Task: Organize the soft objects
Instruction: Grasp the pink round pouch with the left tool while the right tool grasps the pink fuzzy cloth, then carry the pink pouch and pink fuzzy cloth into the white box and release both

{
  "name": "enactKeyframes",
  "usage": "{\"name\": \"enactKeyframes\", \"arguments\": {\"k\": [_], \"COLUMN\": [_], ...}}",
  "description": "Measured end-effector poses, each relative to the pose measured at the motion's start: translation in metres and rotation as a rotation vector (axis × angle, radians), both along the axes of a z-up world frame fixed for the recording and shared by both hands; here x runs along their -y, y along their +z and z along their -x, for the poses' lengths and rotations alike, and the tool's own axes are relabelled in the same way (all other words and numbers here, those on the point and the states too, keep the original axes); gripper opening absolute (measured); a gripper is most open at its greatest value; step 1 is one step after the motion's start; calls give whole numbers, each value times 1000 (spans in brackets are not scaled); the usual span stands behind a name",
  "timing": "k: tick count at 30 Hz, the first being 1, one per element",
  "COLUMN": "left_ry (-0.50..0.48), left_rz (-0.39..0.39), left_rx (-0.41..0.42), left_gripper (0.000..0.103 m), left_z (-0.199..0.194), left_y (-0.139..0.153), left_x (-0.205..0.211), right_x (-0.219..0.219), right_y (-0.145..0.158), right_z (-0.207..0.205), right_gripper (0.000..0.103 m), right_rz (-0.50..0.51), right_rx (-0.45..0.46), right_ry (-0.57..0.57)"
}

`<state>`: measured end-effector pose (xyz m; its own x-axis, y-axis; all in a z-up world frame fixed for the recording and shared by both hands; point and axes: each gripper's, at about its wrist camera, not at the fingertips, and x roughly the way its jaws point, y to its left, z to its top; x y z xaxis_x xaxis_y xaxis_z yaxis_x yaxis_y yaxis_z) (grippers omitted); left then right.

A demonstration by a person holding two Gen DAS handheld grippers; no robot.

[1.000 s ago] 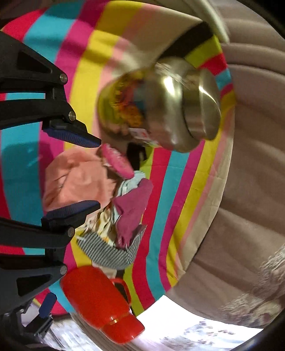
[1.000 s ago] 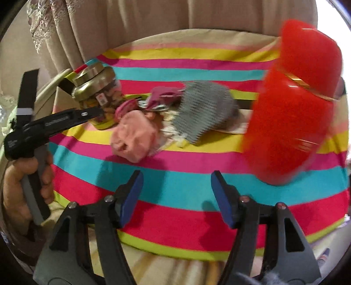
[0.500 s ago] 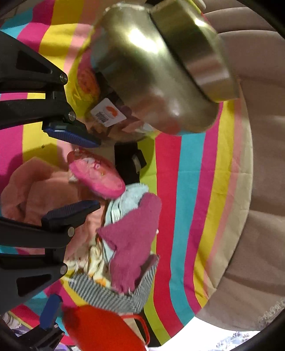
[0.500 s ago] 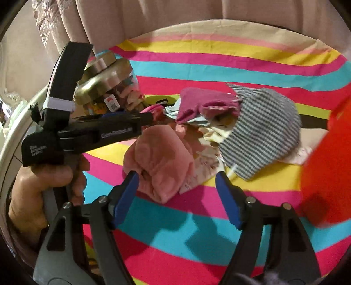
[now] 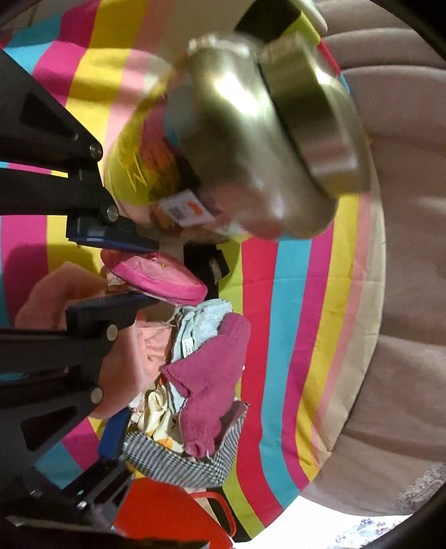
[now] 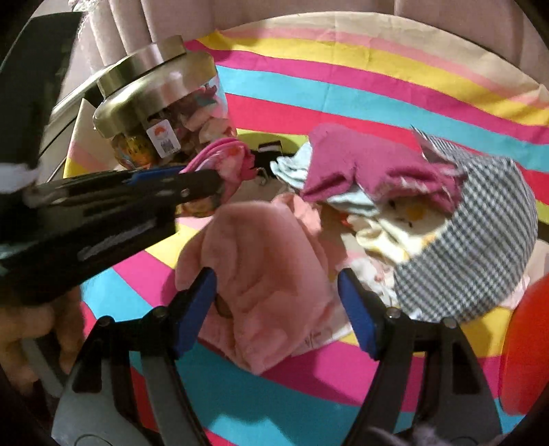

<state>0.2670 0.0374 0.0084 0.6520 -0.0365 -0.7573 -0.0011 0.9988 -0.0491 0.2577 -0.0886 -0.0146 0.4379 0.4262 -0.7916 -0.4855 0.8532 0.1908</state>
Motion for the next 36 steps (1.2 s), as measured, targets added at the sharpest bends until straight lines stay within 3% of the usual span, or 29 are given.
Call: {"name": "enactKeyframes", "arguments": {"k": [6, 7, 8, 9, 11, 13, 15, 23, 36], "left_ry": [29, 37, 42, 48, 62, 76, 88, 127, 46], "left_rz": [23, 27, 33, 39, 53, 64, 79, 130, 184], "left_rx": [36, 43, 51, 58, 73, 78, 77, 108, 131], "left_gripper": [24, 24, 24, 24, 24, 24, 24, 24, 24], "left_z": [29, 32, 38, 42, 51, 58, 66, 90, 129], "left_y": [18, 20, 23, 26, 31, 32, 31, 37, 51], "left_x": [-12, -12, -14, -16, -18, -20, -22, -28, 8], "right_x": [-18, -20, -23, -25, -29, -31, -29, 5, 103], "right_y": [-9, -11, -12, -14, -14, -12, -8, 28, 78], "right_z": [-9, -11, -10, -9, -6, -1, 4, 37, 103], "right_gripper": [76, 72, 67, 52, 34, 23, 19, 17, 17], "right_rz": [33, 40, 49, 60, 66, 75, 63, 14, -65], "right_rx": [1, 0, 0, 0, 9, 28, 37, 91, 137], "right_ry": [43, 50, 59, 74, 101, 116, 116, 68, -106]}}
